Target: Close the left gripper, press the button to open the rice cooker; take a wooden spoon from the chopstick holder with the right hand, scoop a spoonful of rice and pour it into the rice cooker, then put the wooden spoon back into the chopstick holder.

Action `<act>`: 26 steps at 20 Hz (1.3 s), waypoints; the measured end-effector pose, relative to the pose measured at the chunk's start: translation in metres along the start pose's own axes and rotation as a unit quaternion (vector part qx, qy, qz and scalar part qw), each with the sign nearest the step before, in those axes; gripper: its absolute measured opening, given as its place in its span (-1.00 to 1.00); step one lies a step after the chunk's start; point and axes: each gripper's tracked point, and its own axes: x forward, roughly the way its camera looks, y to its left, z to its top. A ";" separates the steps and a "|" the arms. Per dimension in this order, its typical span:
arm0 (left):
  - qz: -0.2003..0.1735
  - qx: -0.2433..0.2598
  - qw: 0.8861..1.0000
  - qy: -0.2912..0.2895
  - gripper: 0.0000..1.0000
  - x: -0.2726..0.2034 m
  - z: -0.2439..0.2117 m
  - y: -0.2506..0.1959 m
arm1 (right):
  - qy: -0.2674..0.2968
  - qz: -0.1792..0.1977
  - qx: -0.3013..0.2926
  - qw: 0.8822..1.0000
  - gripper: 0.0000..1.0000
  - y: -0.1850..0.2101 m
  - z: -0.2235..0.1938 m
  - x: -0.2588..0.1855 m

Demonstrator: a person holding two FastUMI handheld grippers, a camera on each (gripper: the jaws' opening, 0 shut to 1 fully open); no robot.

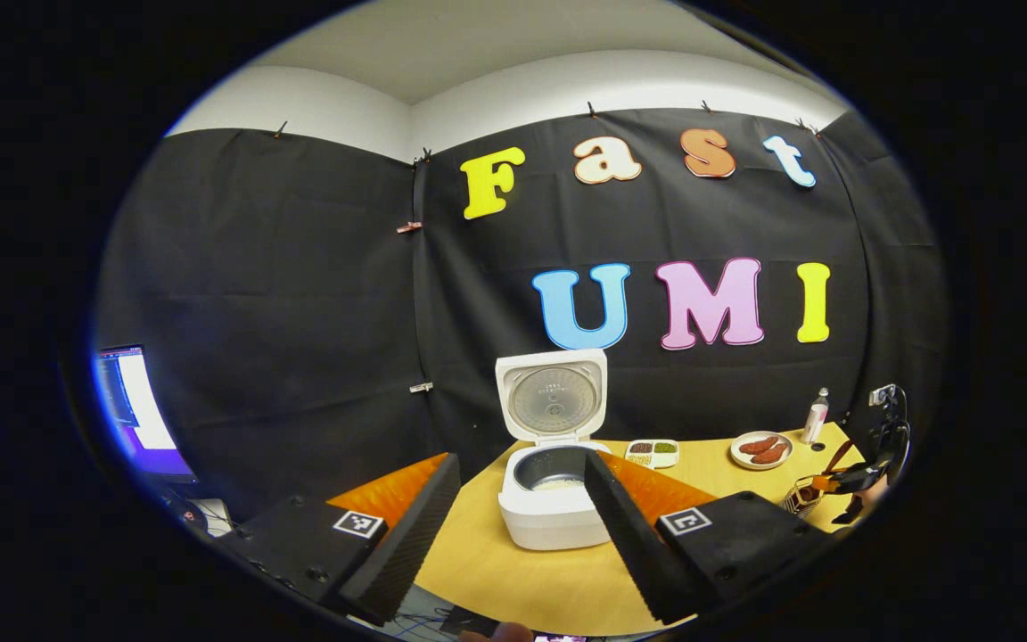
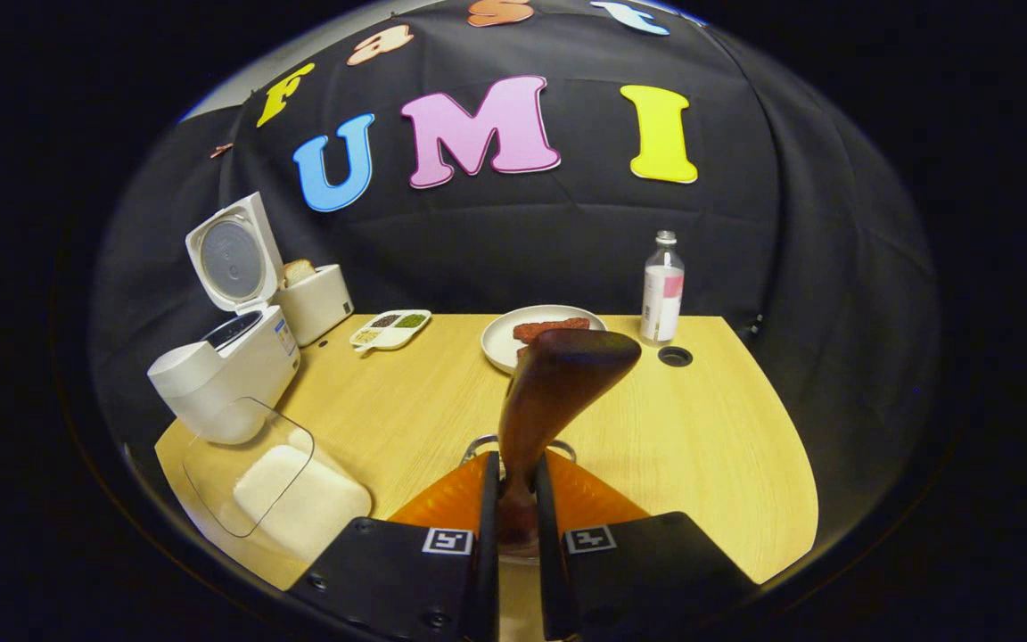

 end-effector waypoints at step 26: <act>-0.040 -0.035 0.999 -0.001 0.92 0.015 -0.017 0.073 | -0.100 0.003 0.030 0.994 -0.71 0.076 0.110 -0.091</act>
